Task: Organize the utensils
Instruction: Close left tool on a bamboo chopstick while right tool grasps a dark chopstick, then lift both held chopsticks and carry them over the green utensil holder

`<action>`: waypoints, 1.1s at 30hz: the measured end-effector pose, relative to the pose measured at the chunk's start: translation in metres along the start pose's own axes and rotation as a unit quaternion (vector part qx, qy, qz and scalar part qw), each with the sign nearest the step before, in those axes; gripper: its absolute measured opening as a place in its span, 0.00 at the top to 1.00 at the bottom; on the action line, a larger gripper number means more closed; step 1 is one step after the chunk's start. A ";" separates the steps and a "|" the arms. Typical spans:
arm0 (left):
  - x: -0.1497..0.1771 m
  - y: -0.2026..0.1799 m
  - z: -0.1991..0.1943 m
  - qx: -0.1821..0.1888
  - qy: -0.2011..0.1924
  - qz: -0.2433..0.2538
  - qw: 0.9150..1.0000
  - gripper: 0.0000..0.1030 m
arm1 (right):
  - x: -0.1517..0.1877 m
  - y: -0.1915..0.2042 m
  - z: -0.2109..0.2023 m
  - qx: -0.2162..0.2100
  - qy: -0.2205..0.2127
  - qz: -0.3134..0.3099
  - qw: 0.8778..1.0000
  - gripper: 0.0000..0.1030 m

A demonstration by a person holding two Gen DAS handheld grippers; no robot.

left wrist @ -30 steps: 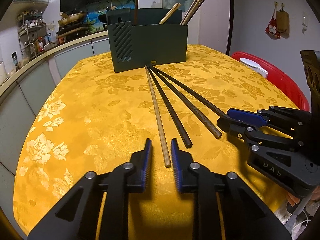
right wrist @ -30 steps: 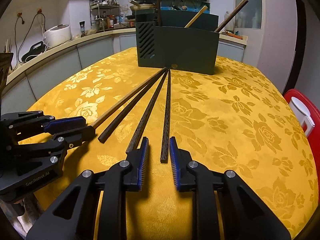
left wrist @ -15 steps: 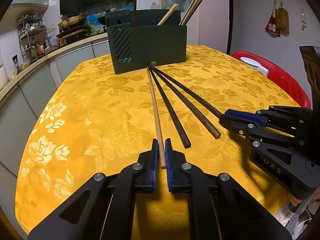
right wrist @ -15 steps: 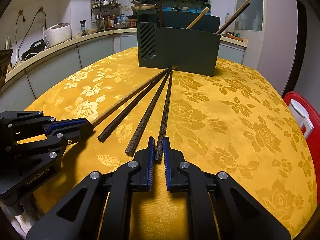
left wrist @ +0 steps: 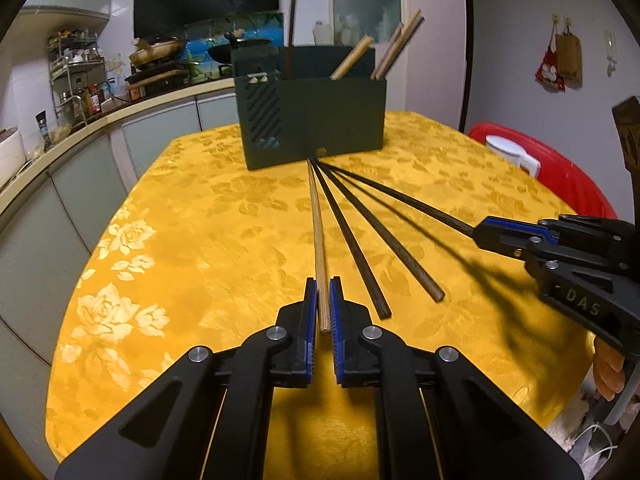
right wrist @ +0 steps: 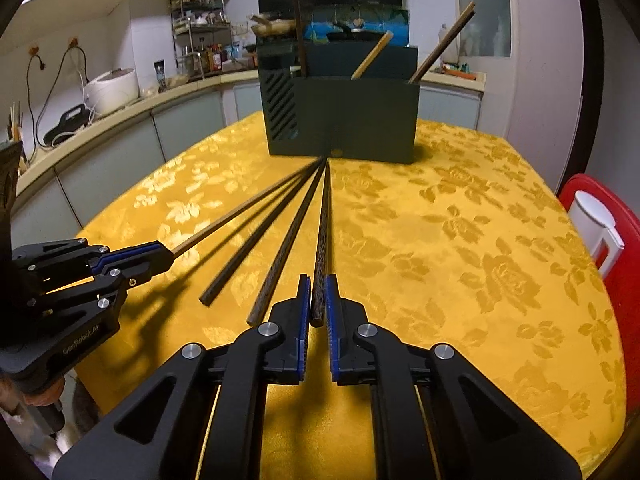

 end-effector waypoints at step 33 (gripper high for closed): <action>-0.120 0.029 -0.089 -0.014 -0.146 -0.011 0.989 0.95 | -0.118 0.004 -0.107 -0.048 -0.157 -0.008 0.986 0.92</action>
Point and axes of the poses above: each gripper's, at about its wrist camera, not at the fingertips, and z roughly the way its jaws point, y to its left, x to its underside, the point moved 5 cm from there along z, roughly the way its jaws point, and after that the axes turned 10 degrees about -x, right-handed, at the moved point
